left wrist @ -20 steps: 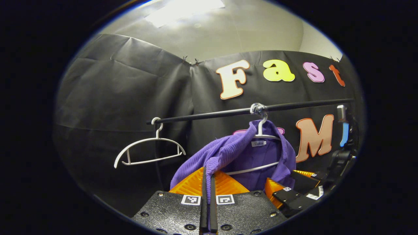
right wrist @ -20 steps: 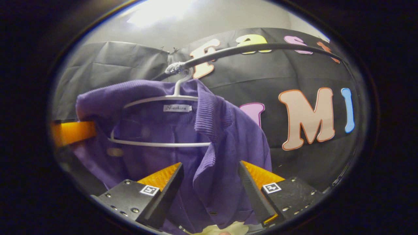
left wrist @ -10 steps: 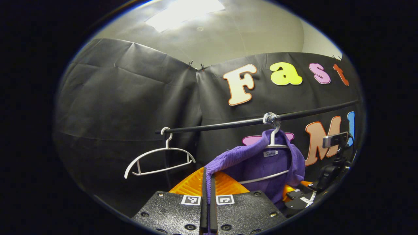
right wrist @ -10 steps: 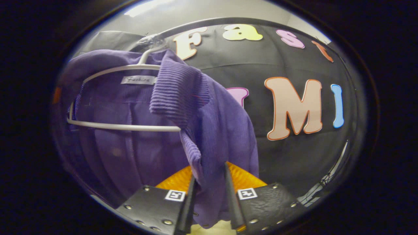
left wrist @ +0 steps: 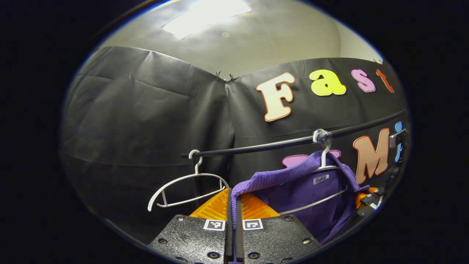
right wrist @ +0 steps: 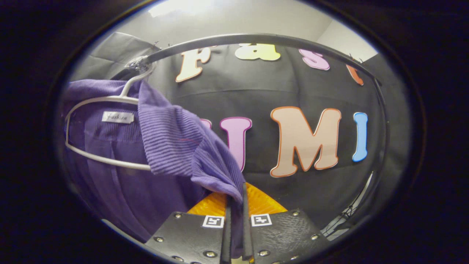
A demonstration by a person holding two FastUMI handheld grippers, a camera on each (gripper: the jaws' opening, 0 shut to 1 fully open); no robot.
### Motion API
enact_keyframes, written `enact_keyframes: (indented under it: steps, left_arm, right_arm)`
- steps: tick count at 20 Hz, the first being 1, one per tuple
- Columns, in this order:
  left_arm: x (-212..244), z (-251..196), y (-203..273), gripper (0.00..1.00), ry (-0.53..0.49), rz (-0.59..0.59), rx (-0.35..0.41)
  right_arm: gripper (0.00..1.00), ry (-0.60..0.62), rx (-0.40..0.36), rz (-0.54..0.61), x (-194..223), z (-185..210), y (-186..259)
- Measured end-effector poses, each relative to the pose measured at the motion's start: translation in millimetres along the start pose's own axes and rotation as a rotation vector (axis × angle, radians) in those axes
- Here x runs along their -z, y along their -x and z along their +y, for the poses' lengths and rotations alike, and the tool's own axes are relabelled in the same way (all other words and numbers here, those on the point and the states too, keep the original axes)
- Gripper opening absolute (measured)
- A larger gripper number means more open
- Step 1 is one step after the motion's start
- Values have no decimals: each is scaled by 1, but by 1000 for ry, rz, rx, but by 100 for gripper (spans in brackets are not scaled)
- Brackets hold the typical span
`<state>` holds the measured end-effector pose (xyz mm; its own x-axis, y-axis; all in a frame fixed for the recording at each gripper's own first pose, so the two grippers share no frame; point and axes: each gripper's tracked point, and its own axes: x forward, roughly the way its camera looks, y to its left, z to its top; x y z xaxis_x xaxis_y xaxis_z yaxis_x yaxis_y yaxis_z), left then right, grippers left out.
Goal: Grasp the clothes on the hanger with both hands and then place them into the laundry hamper below.
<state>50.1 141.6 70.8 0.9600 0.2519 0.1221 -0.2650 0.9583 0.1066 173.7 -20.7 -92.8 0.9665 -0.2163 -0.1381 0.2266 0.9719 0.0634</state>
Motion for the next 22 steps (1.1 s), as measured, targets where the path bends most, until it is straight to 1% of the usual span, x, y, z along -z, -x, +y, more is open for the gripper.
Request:
enact_keyframes:
  steps: [2, 3, 4, 5, 6, 9, 10, 12, 13, 15, 18, 20, 22]
  left_arm:
    - [-2, 4, -6, 3, -10, -6, 10]
    - [-3, 6, -9, 5, -14, -8, 16]
    - [-2, 7, -12, 3, -14, -8, 23]
    - [-3, 8, -16, 5, -14, -9, 31]
    - [-3, 8, -18, 3, -14, -13, 41]
    - [-5, 12, -26, 3, -25, -25, 73]
    - [-7, 13, -31, 3, -30, -28, 83]
    - [-9, 16, -38, 2, -47, -31, 101]
    - [-11, 16, -41, 1, -59, -36, 109]
    - [-14, 16, -47, 3, -78, -50, 138]
    - [-12, 16, -59, 2, -99, -64, 196]
    - [-5, 17, -68, 2, -100, -52, 231]
    - [4, 19, -76, 1, -75, -32, 266]
  right_arm:
    - [13, -5, 14, -20, -9, -10, -8]
    - [13, -7, 22, -29, -14, -14, -11]
    - [13, -11, 28, -39, -19, -19, -15]
    - [13, -14, 32, -49, -23, -22, -19]
    - [12, -13, 38, -61, -27, -25, -22]
    - [12, -6, 49, -93, -42, -30, -34]
    - [7, -9, 51, -104, -46, -31, -37]
    - [7, -24, 54, -124, -54, -34, -44]
    - [12, -33, 52, -130, -57, -34, -48]
    - [12, -43, 47, -137, -60, -35, -55]
    - [12, -49, 39, -139, -60, -34, -64]
    - [12, -52, 39, -142, -60, -36, -69]
    - [12, -59, 40, -135, -59, -38, -75]
